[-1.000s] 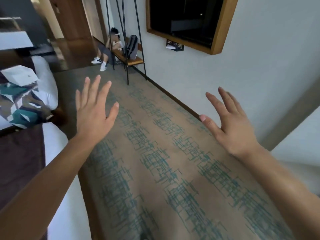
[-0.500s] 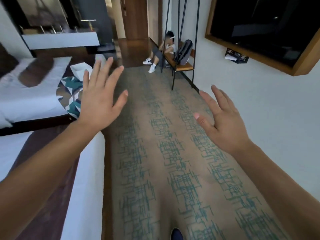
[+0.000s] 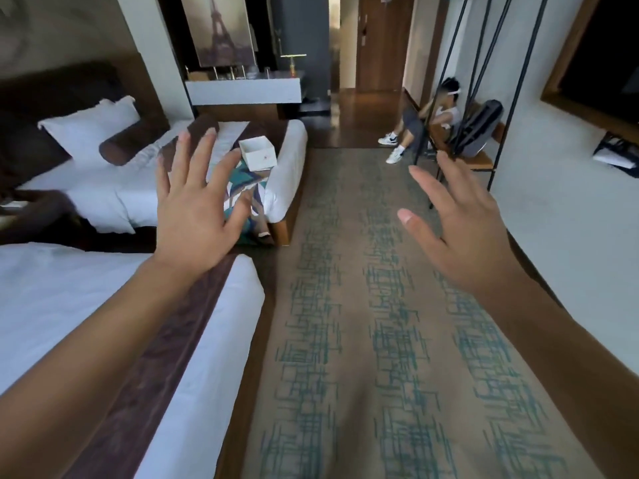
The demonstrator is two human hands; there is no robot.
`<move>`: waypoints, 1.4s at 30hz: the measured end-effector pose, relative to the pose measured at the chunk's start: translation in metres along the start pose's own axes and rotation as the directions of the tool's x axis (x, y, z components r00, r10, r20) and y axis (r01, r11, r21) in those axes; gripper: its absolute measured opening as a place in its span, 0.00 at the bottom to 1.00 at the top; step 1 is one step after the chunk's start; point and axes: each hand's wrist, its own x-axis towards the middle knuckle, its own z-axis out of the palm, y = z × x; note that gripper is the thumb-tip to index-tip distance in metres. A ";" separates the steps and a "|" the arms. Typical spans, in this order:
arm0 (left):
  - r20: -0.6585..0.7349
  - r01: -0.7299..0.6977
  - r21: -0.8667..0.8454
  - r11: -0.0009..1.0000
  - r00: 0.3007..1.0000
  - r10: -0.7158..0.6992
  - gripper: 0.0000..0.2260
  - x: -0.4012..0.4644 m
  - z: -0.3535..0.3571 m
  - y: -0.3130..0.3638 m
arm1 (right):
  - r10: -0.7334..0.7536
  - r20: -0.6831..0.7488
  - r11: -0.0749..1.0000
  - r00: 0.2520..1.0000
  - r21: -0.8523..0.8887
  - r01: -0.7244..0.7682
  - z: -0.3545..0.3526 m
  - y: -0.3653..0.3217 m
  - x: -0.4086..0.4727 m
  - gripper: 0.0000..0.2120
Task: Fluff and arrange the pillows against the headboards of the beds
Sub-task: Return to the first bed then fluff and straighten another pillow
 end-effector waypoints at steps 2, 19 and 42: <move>-0.009 0.000 0.010 1.000 1.000 0.000 0.26 0.006 0.013 0.003 | 0.001 0.010 1.000 1.000 -0.016 0.000 0.011 0.006 0.018 0.31; -0.020 0.034 0.016 0.999 0.999 -0.034 0.29 0.233 0.211 -0.136 | -0.190 0.021 0.965 0.982 -0.181 0.190 0.180 0.026 0.312 0.31; -0.075 0.349 0.280 0.895 0.937 -0.342 0.28 0.436 0.405 -0.257 | -0.369 -0.042 0.929 0.928 0.023 0.370 0.429 0.070 0.698 0.31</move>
